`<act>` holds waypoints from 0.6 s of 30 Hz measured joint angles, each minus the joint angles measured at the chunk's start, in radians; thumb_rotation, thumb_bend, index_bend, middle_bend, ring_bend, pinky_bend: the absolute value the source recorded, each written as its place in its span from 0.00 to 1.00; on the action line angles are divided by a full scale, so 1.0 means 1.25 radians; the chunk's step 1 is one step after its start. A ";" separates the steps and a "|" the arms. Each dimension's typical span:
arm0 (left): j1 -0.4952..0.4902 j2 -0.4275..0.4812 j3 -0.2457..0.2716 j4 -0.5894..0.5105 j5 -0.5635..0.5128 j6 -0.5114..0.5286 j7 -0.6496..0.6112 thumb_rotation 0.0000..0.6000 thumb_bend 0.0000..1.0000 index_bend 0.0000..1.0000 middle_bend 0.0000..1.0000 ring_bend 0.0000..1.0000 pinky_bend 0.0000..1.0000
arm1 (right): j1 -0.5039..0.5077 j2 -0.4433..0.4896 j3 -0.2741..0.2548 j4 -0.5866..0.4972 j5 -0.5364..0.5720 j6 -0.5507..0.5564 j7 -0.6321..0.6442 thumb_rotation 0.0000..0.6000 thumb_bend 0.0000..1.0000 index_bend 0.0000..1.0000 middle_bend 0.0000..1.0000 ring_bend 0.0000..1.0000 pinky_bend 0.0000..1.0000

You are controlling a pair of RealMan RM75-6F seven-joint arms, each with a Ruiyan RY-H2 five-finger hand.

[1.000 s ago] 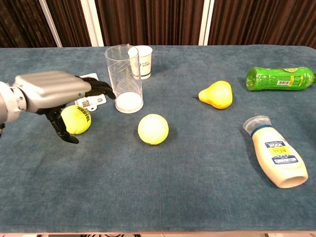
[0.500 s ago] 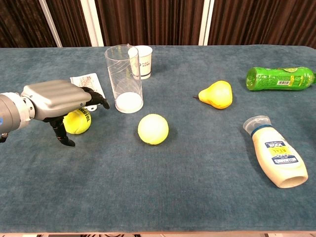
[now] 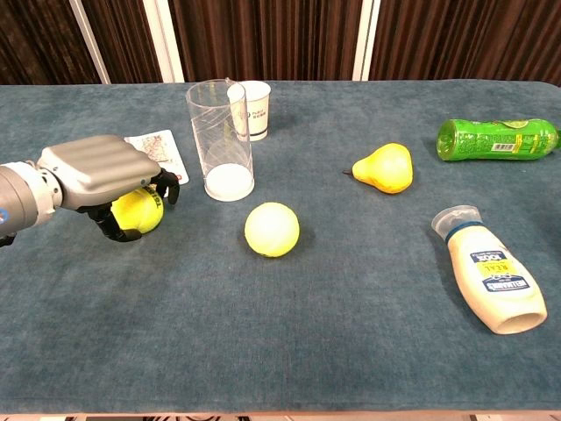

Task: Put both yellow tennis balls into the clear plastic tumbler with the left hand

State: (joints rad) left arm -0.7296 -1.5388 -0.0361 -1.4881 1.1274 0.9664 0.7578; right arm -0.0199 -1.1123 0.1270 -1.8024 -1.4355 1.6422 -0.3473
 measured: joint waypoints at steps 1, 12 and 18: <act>0.000 0.002 0.001 0.000 0.004 0.000 -0.007 1.00 0.38 0.42 0.46 0.42 0.56 | -0.001 0.001 0.000 -0.001 -0.001 0.002 0.002 1.00 0.34 0.06 0.08 0.12 0.11; 0.011 0.106 -0.056 -0.085 0.124 0.088 -0.189 1.00 0.41 0.47 0.49 0.43 0.57 | -0.004 0.004 0.003 -0.003 0.001 0.008 0.007 1.00 0.34 0.06 0.08 0.12 0.11; -0.015 0.170 -0.127 -0.164 0.124 0.099 -0.195 1.00 0.40 0.46 0.47 0.43 0.57 | -0.002 -0.001 0.002 -0.001 0.000 0.005 0.000 1.00 0.34 0.06 0.08 0.12 0.11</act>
State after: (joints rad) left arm -0.7480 -1.3269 -0.1954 -1.6928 1.2823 1.0903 0.5136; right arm -0.0221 -1.1136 0.1291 -1.8034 -1.4355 1.6482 -0.3474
